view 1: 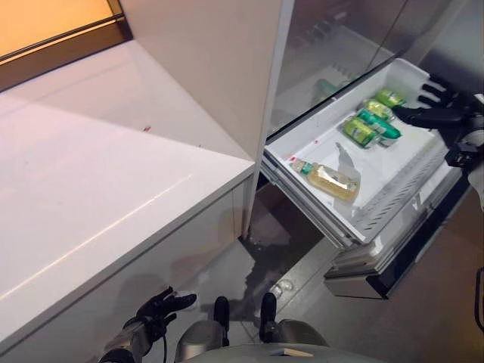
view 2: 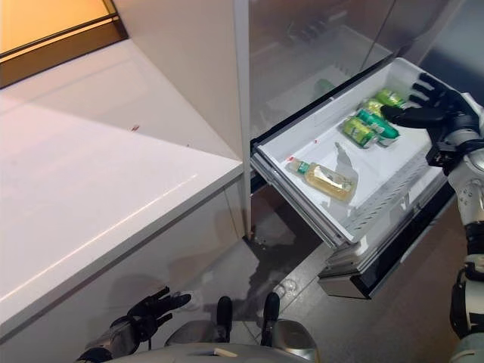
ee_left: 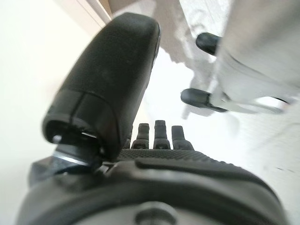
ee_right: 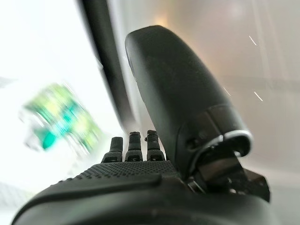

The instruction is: Put drinks into fridge and close the fridge

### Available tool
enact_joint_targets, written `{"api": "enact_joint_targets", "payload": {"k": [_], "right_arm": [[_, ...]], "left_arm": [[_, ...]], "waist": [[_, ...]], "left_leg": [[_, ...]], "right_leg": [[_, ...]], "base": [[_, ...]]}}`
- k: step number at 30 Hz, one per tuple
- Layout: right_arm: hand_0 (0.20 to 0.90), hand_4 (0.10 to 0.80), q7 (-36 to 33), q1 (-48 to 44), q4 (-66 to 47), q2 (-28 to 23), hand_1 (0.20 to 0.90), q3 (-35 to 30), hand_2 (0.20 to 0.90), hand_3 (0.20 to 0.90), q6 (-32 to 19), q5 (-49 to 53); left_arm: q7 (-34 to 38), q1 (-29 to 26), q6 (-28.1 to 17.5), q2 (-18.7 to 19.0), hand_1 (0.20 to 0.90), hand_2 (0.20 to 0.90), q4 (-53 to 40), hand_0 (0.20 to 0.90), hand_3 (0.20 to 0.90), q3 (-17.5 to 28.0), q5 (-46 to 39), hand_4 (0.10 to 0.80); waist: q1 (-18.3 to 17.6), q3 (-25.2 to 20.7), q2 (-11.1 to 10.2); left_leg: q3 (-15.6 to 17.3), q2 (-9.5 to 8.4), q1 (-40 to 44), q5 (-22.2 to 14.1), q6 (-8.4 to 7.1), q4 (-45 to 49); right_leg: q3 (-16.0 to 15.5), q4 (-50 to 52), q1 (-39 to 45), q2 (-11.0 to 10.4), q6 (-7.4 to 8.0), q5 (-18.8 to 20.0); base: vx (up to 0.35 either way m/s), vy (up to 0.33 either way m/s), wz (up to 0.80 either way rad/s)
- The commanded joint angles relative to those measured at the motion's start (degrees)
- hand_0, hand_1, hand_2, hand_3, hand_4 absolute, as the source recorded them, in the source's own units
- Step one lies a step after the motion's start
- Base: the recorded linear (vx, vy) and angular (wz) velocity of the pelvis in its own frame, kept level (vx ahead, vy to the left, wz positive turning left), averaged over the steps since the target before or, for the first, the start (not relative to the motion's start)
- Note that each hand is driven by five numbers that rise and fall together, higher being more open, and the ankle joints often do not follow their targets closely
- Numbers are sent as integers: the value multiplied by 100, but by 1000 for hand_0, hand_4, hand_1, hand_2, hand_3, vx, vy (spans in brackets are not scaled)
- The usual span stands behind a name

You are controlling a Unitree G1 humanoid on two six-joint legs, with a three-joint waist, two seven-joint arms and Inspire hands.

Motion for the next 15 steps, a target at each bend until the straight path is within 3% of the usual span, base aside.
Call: {"api": "enact_joint_targets", "payload": {"k": [1,6,12,15], "right_arm": [[900,800,-1204,91,-371,-213,900,-620,900,900,-1599,271],[900,800,-1604,624,-504,558,900,-1058,900,900,-2111,608],[900,800,-1540,859,-288,927,900,-1141,900,900,-2285,1114],[900,800,-1486,783,-60,983,900,-1164,900,900,-2437,1525]], "left_arm": [[46,72,-327,65,900,900,359,900,900,-218,130,800],[43,106,-250,-21,900,900,439,900,900,-268,245,800],[-7,232,-219,-24,900,900,471,900,900,-307,433,800],[85,102,-195,35,900,900,394,900,900,-432,369,800]], "waist": [[-147,-991,-66],[-174,-1050,30],[-65,-868,29],[32,-585,17]], "left_leg": [[205,-105,-338,-898,-2,712],[213,-208,-337,-1065,117,916],[138,-293,-621,-1393,282,1640],[69,-331,-1014,-1544,380,2117]], "right_leg": [[257,935,-201,-99,436,-834],[478,1034,-243,-161,472,-845],[511,1592,-465,-318,432,-1013],[440,2009,-805,-412,390,-1085]], "base": [[8,74,-22],[35,57,-28],[39,-5,-16],[-135,-50,1]]}}
